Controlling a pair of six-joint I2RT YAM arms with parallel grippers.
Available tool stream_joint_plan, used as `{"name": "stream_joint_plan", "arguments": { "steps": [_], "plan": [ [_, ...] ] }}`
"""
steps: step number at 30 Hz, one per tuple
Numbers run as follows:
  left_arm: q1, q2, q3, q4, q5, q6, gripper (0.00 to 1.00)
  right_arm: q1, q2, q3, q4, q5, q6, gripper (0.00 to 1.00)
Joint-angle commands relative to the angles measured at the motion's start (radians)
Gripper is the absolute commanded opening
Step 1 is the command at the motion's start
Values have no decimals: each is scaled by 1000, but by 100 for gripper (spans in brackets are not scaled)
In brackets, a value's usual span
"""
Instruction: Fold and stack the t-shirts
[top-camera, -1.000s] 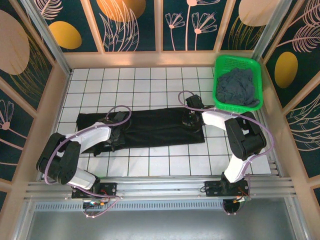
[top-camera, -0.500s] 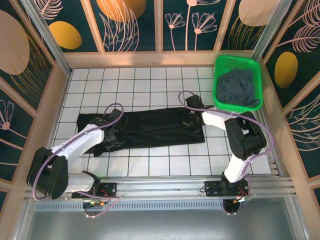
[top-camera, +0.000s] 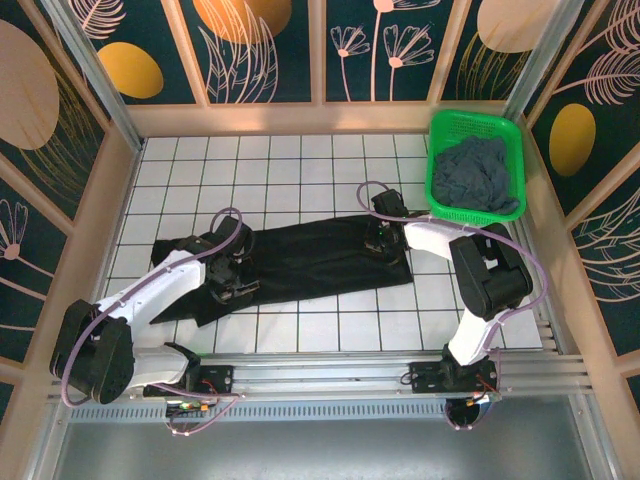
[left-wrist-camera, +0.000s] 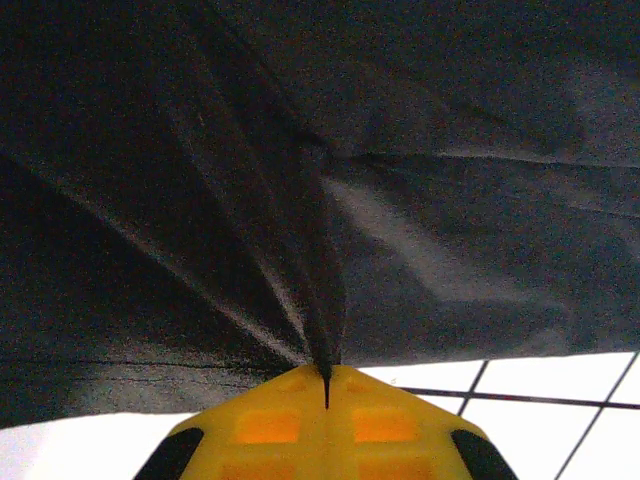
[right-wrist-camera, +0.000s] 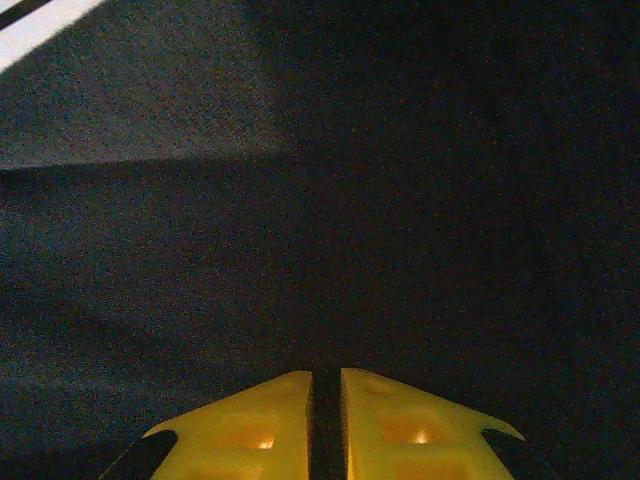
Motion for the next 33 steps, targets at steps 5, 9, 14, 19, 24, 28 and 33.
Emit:
{"name": "stream_joint_plan", "arguments": {
  "steps": [5,9,14,19,24,28,33],
  "plan": [
    [-5,21,-4,29,62,-16,28,8,-55,-8,-24,56,-11,16],
    [-5,3,84,-13,6,-28,39,48,-140,-10,-22,139,-24,16],
    [-5,57,172,65,-19,-90,36,97,-161,14,1,132,-30,20],
    [-5,225,232,270,-5,-136,27,142,-47,80,45,2,-20,20],
    [-5,399,255,407,-6,-130,22,161,66,131,45,-100,8,21],
    [-14,487,236,472,45,-134,21,173,80,97,34,-145,5,21],
    [-66,483,190,490,39,-151,21,183,-13,-5,43,-122,3,20]
  ]
}}
